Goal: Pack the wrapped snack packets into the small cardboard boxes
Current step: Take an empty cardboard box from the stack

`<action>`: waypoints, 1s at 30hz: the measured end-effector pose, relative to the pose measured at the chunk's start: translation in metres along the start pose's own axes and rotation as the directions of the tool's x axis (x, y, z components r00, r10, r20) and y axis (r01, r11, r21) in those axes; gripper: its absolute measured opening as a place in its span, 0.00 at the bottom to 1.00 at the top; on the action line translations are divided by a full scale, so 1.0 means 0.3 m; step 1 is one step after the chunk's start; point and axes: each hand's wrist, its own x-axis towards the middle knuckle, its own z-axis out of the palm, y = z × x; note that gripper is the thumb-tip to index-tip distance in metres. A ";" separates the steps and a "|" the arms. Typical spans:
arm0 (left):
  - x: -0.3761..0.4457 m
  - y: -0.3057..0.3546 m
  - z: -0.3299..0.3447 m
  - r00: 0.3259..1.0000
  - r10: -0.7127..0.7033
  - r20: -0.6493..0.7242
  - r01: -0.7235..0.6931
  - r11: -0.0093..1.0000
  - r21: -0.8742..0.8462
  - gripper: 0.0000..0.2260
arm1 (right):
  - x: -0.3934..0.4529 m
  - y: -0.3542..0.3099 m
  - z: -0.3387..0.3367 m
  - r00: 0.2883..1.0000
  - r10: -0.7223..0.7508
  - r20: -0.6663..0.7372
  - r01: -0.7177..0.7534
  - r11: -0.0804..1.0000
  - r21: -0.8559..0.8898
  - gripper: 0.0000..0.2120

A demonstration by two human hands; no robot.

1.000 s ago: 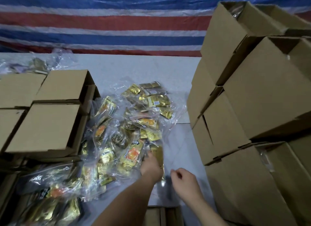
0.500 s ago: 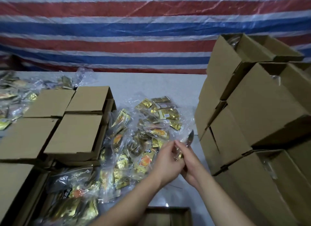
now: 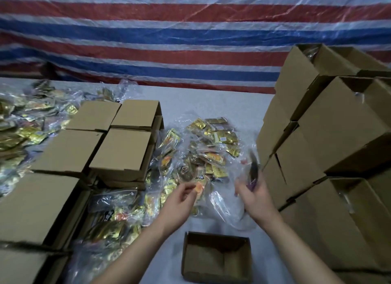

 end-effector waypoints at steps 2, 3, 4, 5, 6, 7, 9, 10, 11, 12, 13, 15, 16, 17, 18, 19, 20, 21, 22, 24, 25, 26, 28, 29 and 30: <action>-0.041 -0.141 0.004 0.988 -0.074 0.134 0.044 0.976 0.212 0.16 | -0.068 0.004 0.010 0.972 -0.039 0.232 0.093 0.970 -0.224 0.26; -0.060 -0.205 0.015 0.975 -0.108 0.192 0.048 0.955 0.294 0.19 | -0.098 0.021 0.018 0.947 -0.015 0.320 0.133 0.926 -0.352 0.28; -0.077 -0.260 0.030 0.965 -0.125 0.232 0.036 0.934 0.355 0.19 | -0.122 0.040 0.030 0.919 0.019 0.394 0.194 0.847 -0.494 0.30; -0.089 -0.307 0.045 0.959 -0.126 0.255 0.021 0.925 0.380 0.18 | -0.145 0.061 0.045 0.891 0.049 0.452 0.269 0.744 -0.612 0.32; -0.100 -0.341 0.060 0.957 -0.123 0.262 0.024 0.936 0.352 0.15 | -0.165 0.091 0.057 0.861 0.068 0.504 0.345 0.649 -0.678 0.35; -0.109 -0.365 0.071 0.957 -0.126 0.260 0.050 0.958 0.283 0.13 | -0.184 0.118 0.069 0.833 0.093 0.546 0.395 0.592 -0.703 0.36; -0.119 -0.387 0.082 0.961 -0.140 0.239 0.103 0.981 0.162 0.11 | -0.211 0.156 0.084 0.797 0.175 0.578 0.391 0.579 -0.715 0.35; -0.120 -0.391 0.081 0.963 -0.140 0.228 0.109 0.984 0.141 0.12 | -0.218 0.173 0.086 0.775 0.229 0.589 0.371 0.589 -0.718 0.34; -0.122 -0.395 0.079 0.966 -0.135 0.221 0.108 0.985 0.131 0.12 | -0.220 0.188 0.087 0.733 0.300 0.610 0.360 0.590 -0.723 0.33; -0.123 -0.402 0.078 0.967 -0.130 0.218 0.105 0.987 0.120 0.12 | -0.222 0.200 0.088 0.679 0.372 0.633 0.356 0.587 -0.727 0.31; -0.126 -0.407 0.077 0.968 -0.119 0.220 0.096 0.989 0.114 0.12 | -0.222 0.212 0.091 0.625 0.434 0.649 0.350 0.587 -0.730 0.27; -0.131 -0.409 0.077 0.969 -0.098 0.229 0.072 0.990 0.120 0.13 | -0.221 0.240 0.095 0.552 0.531 0.642 0.274 0.612 -0.742 0.16; -0.133 -0.409 0.079 0.967 -0.091 0.236 0.064 0.990 0.123 0.13 | -0.217 0.262 0.098 0.532 0.571 0.626 0.224 0.618 -0.754 0.11; -0.133 -0.410 0.084 0.966 -0.082 0.246 0.052 0.991 0.127 0.13 | -0.211 0.287 0.102 0.523 0.602 0.603 0.182 0.613 -0.769 0.06; -0.133 -0.410 0.089 0.964 -0.071 0.257 0.038 0.991 0.132 0.13 | -0.206 0.307 0.110 0.510 0.639 0.576 0.156 0.591 -0.792 0.04; -0.132 -0.410 0.096 0.962 -0.062 0.265 0.026 0.990 0.139 0.13 | -0.202 0.327 0.120 0.491 0.668 0.559 0.155 0.565 -0.811 0.06; -0.133 -0.410 0.103 0.961 -0.059 0.271 0.019 0.989 0.148 0.13 | -0.203 0.353 0.131 0.474 0.694 0.542 0.161 0.536 -0.828 0.13; -0.134 -0.410 0.111 0.960 -0.056 0.275 0.013 0.987 0.157 0.13 | -0.207 0.387 0.144 0.458 0.716 0.527 0.185 0.503 -0.844 0.21; -0.135 -0.409 0.118 0.960 -0.052 0.275 0.005 0.986 0.168 0.12 | -0.213 0.412 0.156 0.450 0.740 0.499 0.194 0.465 -0.864 0.28; -0.136 -0.407 0.126 0.961 -0.052 0.271 -0.001 0.982 0.191 0.11 | -0.228 0.441 0.171 0.454 0.770 0.448 0.154 0.427 -0.891 0.36; -0.134 -0.406 0.126 0.962 -0.057 0.266 0.003 0.980 0.200 0.11 | -0.230 0.443 0.173 0.462 0.771 0.438 0.114 0.438 -0.892 0.38; -0.133 -0.406 0.126 0.963 -0.060 0.262 0.005 0.979 0.206 0.11 | -0.232 0.438 0.169 0.459 0.770 0.444 0.073 0.465 -0.882 0.38; -0.131 -0.402 0.120 0.962 -0.063 0.266 0.006 0.977 0.213 0.12 | -0.223 0.424 0.152 0.464 0.743 0.482 0.053 0.520 -0.853 0.31; -0.130 -0.399 0.118 0.960 -0.066 0.270 0.006 0.976 0.218 0.12 | -0.219 0.417 0.139 0.491 0.720 0.490 0.063 0.532 -0.845 0.26; -0.129 -0.396 0.118 0.960 -0.069 0.271 0.007 0.975 0.223 0.12 | -0.217 0.409 0.125 0.532 0.700 0.476 0.071 0.524 -0.849 0.21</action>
